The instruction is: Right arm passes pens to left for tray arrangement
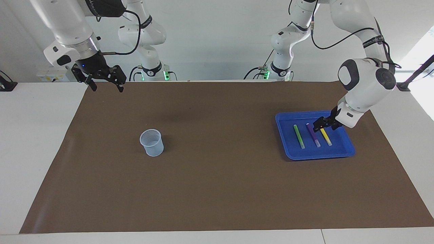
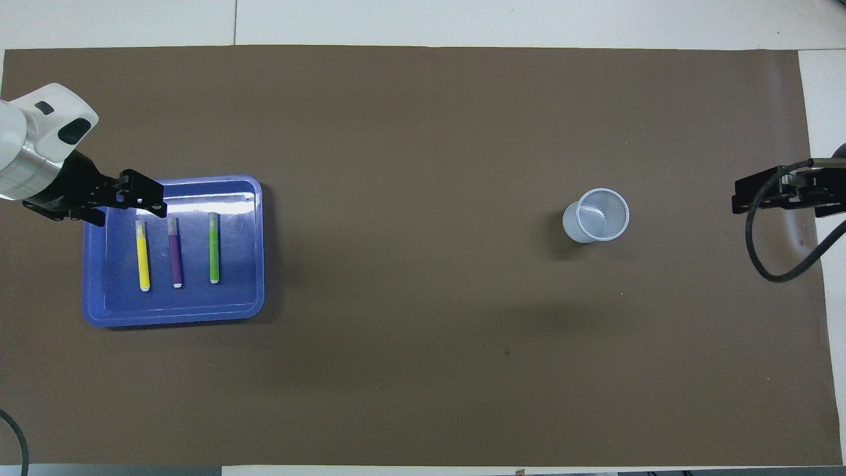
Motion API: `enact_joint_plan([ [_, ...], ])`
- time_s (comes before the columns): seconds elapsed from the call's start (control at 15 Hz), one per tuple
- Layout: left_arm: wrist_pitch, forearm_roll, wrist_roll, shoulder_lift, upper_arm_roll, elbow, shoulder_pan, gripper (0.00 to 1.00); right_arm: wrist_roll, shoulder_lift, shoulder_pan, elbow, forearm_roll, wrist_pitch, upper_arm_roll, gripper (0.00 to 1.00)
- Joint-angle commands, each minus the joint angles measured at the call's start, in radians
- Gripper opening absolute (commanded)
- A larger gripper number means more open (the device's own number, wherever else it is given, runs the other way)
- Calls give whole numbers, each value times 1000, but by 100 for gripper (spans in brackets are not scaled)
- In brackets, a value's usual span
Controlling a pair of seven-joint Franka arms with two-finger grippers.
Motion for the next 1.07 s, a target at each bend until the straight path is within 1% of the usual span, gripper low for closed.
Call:
enact_joint_plan([
  [0.0,-111,17,-9,-116,26,20,-65,100,-15,-9,-14,-1,-21,-3,17,100],
  [0.07,-134,17,-8,-151,70,19,-114,100,-14,-10,-12,-1,-21,-3,17,100],
  [0.2,-172,17,0,-226,218,0,-273,100,-14,-10,-11,-1,-21,0,17,100],
  [0.27,-184,17,-3,-260,277,-23,-324,100,-14,-10,-11,-2,-19,2,17,100],
  [0.33,-186,15,-8,-272,317,-38,-359,100,-12,-10,-11,-2,-19,3,19,100],
  [0.4,-163,15,-8,-277,331,-64,-373,100,-11,-10,-9,-2,-19,3,19,100],
  [0.47,-122,11,-9,-268,337,-73,-375,100,-9,-10,-9,-5,-19,3,17,100],
  [0.53,-106,6,-12,-251,343,-66,-383,100,-9,-12,-8,-10,-21,5,17,100],
  [0.6,-121,6,-14,-213,366,-35,-407,100,-8,-12,-8,-9,-21,5,19,100],
  [0.67,-153,6,-14,-185,386,9,-429,100,-8,-12,-8,-10,-21,5,17,100],
  [0.73,-202,6,-14,-150,405,90,-447,100,-6,-13,-8,-12,-21,5,17,100],
  [0.8,-227,5,-14,-127,408,127,-452,100,-6,-13,-8,-13,-21,6,19,100],
  [1.0,-221,-6,-12,-127,406,123,-452,100,-6,-15,-6,-16,-21,6,19,100],
])
